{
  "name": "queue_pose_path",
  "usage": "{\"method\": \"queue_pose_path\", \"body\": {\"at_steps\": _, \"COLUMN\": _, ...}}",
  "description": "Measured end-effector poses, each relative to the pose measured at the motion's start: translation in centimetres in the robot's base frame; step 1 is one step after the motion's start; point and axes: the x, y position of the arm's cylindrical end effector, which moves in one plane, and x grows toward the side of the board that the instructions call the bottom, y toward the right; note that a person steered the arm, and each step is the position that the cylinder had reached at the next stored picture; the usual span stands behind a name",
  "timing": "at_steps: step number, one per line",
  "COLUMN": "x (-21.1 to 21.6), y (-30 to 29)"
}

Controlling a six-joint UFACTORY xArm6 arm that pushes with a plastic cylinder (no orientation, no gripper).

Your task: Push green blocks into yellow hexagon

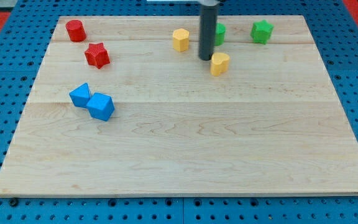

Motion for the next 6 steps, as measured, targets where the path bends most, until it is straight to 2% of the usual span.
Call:
{"method": "queue_pose_path", "body": {"at_steps": 1, "x": 0.9, "y": 5.5}}
{"method": "queue_pose_path", "body": {"at_steps": 2, "x": -1.2, "y": 12.8}}
{"method": "queue_pose_path", "body": {"at_steps": 3, "x": -6.9, "y": 14.1}}
{"method": "queue_pose_path", "body": {"at_steps": 4, "x": -9.0, "y": 9.9}}
{"method": "queue_pose_path", "body": {"at_steps": 5, "x": -5.8, "y": 2.0}}
{"method": "queue_pose_path", "body": {"at_steps": 6, "x": -5.2, "y": -1.7}}
